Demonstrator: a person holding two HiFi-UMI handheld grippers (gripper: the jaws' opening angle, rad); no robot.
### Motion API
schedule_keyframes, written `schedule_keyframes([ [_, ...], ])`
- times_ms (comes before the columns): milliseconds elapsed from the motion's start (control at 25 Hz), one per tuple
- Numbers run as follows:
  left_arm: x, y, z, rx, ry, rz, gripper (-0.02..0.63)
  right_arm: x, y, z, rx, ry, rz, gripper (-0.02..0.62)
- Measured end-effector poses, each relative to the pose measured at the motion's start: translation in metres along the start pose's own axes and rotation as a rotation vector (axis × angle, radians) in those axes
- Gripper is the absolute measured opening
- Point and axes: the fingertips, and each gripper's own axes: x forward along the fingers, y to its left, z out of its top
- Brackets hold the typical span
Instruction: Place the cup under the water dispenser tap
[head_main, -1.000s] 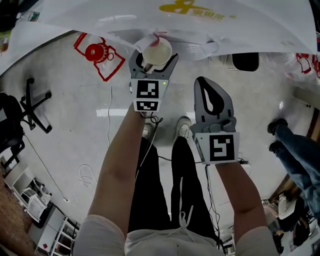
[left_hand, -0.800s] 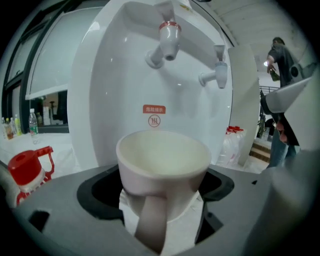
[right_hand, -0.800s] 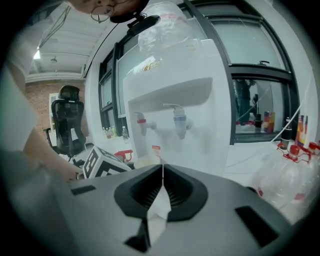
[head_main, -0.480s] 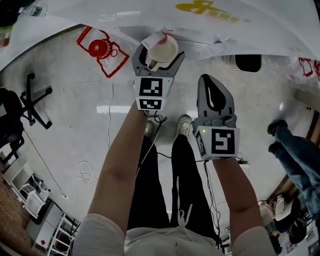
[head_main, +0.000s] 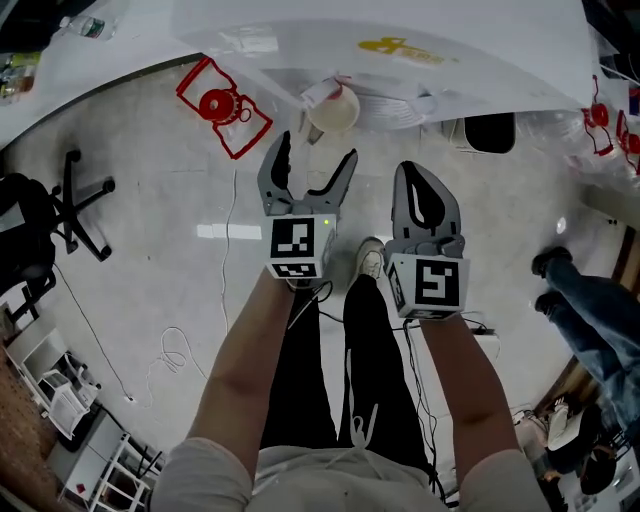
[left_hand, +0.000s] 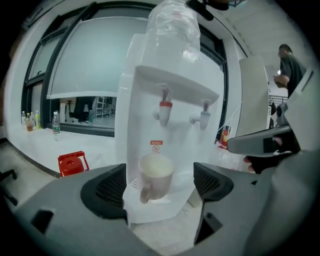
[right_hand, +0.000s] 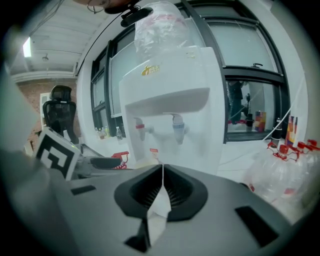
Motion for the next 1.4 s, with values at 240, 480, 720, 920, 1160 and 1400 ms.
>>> schedule_keyframes([
  [240,-0.043,-0.012,0.023,-0.022,0.017,0.065,0.132,-0.027,-0.001,0.029,0.078,0.004,-0.047,0.029],
  [480,-0.082,-0.019,0.077,-0.052,-0.037,0.104,0.027,-0.057,0.002,0.067,0.034,-0.028,-0.042,0.029],
  [720,-0.129,-0.046,0.153,-0.062,-0.099,0.075,0.018,-0.100,0.012,0.127,-0.010,-0.060,0.004,0.029],
  [920,-0.159,-0.082,0.225,-0.008,-0.152,0.017,0.018,-0.132,0.012,0.189,-0.013,-0.083,-0.022,0.029],
  [1160,-0.200,-0.111,0.303,0.006,-0.198,-0.014,0.018,-0.177,0.022,0.277,-0.061,-0.198,-0.001,0.029],
  [1400,-0.242,-0.130,0.391,0.067,-0.356,-0.050,0.020,-0.221,0.032,0.350,-0.140,-0.314,0.011,0.029],
])
